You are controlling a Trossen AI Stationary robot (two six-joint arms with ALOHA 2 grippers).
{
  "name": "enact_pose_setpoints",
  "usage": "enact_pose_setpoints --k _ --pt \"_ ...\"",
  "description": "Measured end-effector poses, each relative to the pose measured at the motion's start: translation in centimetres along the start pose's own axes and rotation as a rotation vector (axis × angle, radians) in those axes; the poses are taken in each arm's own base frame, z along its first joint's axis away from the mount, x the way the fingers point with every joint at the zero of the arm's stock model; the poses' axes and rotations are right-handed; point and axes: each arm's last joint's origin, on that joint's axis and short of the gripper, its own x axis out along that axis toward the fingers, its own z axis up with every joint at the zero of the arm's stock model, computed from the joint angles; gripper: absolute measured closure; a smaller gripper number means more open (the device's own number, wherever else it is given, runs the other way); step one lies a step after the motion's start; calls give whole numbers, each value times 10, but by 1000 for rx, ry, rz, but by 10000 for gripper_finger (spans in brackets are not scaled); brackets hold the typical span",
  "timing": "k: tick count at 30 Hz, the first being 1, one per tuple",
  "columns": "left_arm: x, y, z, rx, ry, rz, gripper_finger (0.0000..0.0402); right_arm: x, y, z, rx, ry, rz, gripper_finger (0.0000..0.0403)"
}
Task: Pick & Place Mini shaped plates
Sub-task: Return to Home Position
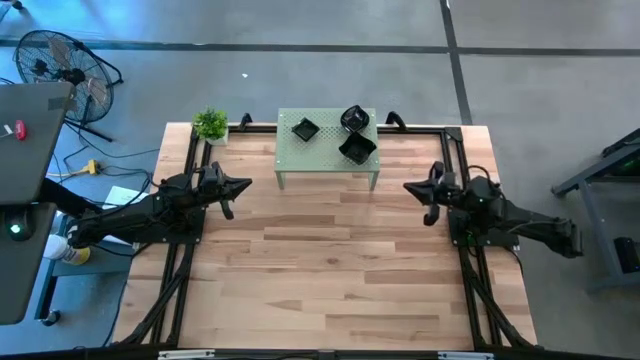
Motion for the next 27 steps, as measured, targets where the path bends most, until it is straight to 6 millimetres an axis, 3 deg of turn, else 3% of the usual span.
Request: enact_pose_setpoints --k 10,27 --pt "0 0 0 0 3 -11 401 0 -8 -3 -24 17 -171 402" --pt "0 0 0 0 3 -14 401 1 -8 -5 -74 48 -169 395"
